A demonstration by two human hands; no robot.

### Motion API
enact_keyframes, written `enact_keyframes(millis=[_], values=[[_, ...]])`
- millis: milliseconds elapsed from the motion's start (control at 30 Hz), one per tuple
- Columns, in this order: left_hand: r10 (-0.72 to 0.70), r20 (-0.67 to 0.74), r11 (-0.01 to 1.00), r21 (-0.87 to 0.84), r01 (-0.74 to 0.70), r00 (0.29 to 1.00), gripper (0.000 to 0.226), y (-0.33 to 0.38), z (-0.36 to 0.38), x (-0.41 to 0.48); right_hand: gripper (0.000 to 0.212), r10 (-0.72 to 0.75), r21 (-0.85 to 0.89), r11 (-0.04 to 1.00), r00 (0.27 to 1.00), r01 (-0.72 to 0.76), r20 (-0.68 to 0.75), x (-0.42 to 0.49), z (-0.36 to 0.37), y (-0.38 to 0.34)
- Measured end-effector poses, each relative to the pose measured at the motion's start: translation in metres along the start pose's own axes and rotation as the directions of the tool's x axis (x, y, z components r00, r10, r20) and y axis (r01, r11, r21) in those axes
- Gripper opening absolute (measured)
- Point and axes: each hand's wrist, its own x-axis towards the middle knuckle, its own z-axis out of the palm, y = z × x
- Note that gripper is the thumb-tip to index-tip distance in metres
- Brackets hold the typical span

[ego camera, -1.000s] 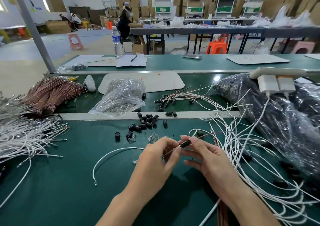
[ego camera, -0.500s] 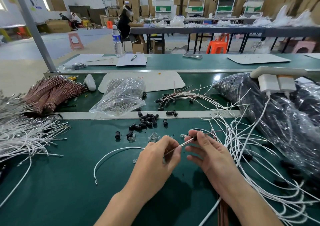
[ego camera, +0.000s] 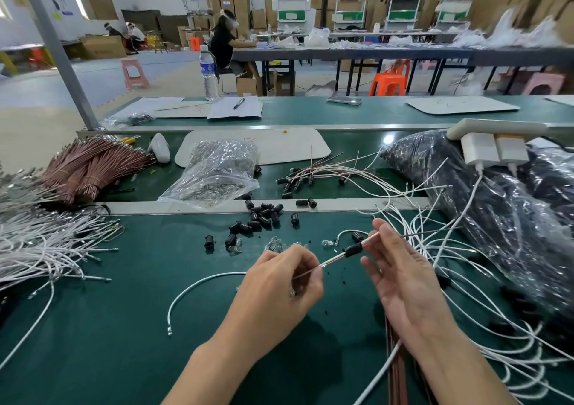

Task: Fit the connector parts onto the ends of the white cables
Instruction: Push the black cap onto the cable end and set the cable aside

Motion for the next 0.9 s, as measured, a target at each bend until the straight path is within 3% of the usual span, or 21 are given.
enact_keyframes(millis=[167,300,567,800,900], values=[[-0.014,-0.043,1.000,-0.021,0.013,0.999,0.031,0.003,0.005,-0.002,0.017,-0.018,-0.159,0.987,0.999,0.025,0.045,-0.005,0.008,0.005],[-0.033,0.015,0.999,-0.022,0.033,0.999,0.029,0.000,0.010,-0.002,0.022,-0.021,-0.192,0.981,0.997,0.035,0.078,-0.008,0.012,0.007],[-0.019,-0.036,1.000,-0.026,0.018,0.999,0.021,-0.006,0.001,0.003,0.014,-0.124,0.058,0.989,0.983,0.133,-0.136,0.001,-0.020,-0.026],[-0.014,-0.153,0.999,0.029,0.018,0.988,0.032,-0.017,-0.019,0.010,0.016,-0.179,0.240,0.927,0.903,0.288,-0.392,0.004,-0.046,-0.049],[-0.053,-0.205,0.998,0.024,0.059,0.977,0.034,-0.024,-0.022,0.010,0.029,-0.209,0.285,0.893,0.883,0.347,-0.421,0.007,-0.047,-0.049]])
